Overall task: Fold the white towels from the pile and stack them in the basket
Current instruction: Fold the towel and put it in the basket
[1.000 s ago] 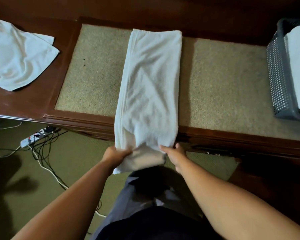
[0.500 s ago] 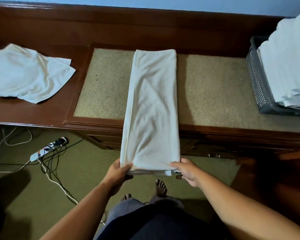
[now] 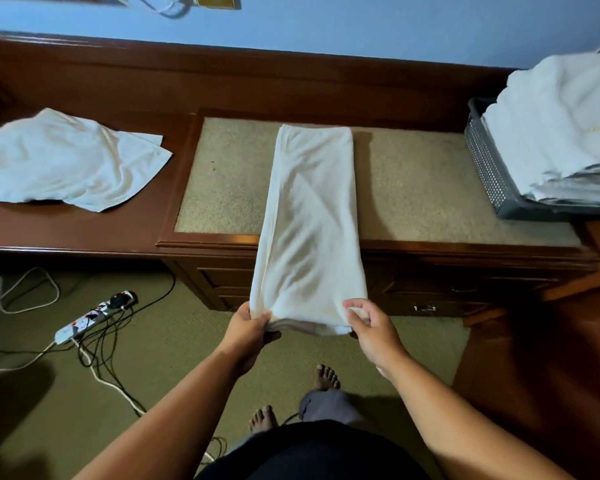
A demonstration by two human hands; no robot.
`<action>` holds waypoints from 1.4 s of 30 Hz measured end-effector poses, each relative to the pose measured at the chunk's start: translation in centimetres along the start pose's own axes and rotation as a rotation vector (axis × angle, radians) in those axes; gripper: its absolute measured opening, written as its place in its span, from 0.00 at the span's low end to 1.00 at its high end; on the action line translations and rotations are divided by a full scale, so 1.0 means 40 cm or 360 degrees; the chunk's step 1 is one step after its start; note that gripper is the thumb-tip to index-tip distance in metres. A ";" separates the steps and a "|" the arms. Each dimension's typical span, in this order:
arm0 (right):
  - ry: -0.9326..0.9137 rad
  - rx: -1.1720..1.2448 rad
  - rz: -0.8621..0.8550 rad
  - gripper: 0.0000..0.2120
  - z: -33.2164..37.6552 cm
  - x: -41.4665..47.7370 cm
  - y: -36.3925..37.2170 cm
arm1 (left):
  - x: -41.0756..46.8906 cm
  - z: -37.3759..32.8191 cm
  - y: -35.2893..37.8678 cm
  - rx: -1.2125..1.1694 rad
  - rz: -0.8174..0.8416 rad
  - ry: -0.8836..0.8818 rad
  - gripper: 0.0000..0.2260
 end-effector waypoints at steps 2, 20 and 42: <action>-0.0023 0.0030 0.0063 0.10 -0.001 -0.033 0.017 | -0.022 -0.002 -0.030 0.0004 0.0018 0.0019 0.08; 0.0423 0.0186 -0.0503 0.13 -0.089 -0.202 0.009 | -0.156 0.051 -0.096 -0.0129 -0.0037 0.0005 0.08; -0.0205 0.0684 0.0366 0.16 0.102 -0.190 -0.312 | -0.354 -0.084 0.162 -0.0233 0.0173 0.0480 0.12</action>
Point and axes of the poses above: each hand's wrist, its own x-axis towards the middle knuckle, its own y-axis out of the palm, z = x × y, the point moved 6 cm from there along x, towards the middle knuckle, and after that the axes turned 14 degrees about -x, right-handed, at the moved point
